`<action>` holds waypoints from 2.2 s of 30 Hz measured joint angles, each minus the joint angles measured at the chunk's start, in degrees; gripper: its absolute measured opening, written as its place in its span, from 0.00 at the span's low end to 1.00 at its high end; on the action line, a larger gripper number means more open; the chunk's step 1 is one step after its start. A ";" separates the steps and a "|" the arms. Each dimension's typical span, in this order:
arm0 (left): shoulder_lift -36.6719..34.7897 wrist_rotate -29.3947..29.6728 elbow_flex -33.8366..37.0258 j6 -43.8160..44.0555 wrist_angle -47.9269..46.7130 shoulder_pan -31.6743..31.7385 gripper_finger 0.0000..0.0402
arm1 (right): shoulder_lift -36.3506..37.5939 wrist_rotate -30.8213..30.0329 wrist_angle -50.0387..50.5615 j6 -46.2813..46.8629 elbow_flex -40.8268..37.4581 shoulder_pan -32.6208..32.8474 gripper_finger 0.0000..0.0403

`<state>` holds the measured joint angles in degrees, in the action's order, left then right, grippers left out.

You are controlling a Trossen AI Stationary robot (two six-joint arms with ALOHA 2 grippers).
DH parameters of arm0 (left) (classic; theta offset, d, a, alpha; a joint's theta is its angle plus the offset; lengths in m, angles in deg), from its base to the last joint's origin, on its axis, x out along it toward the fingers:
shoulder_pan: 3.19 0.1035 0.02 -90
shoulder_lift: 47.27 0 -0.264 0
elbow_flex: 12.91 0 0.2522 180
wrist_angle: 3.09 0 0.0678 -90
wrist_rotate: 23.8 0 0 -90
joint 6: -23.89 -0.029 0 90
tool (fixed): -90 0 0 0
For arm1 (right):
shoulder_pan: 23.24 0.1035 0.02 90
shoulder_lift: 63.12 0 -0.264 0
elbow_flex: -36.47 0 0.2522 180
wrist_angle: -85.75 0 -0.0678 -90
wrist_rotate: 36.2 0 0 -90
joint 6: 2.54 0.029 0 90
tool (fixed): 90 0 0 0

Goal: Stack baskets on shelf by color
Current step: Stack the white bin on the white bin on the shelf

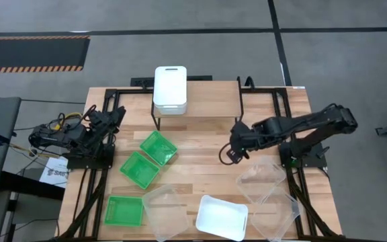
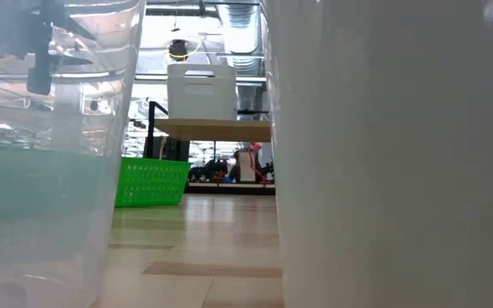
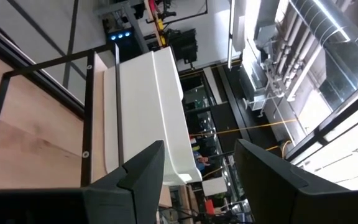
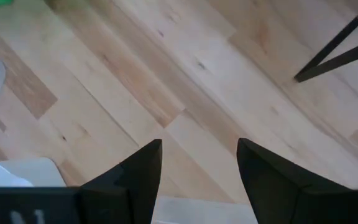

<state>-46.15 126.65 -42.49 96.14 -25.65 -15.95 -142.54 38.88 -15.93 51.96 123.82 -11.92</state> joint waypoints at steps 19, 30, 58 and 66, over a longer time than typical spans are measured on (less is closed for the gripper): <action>0.00 0.14 0.00 1.31 -1.22 0.00 0.46 | -1.50 3.13 -7.02 -3.56 -0.14 0.99 0.57; -0.01 -0.14 0.00 1.53 -1.29 0.00 0.46 | -1.46 3.76 -8.01 -3.49 -0.14 3.46 0.57; 0.00 -3.06 0.00 1.53 -1.31 0.00 0.46 | -1.46 4.46 -11.17 -5.65 -0.12 10.50 0.57; -0.02 -3.20 0.00 1.53 -1.33 0.00 0.46 | -1.46 4.44 -11.29 -6.42 -0.12 10.48 0.57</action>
<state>-46.17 123.45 -42.49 97.67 -26.98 -15.94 -144.00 43.32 -27.22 45.54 123.70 -1.44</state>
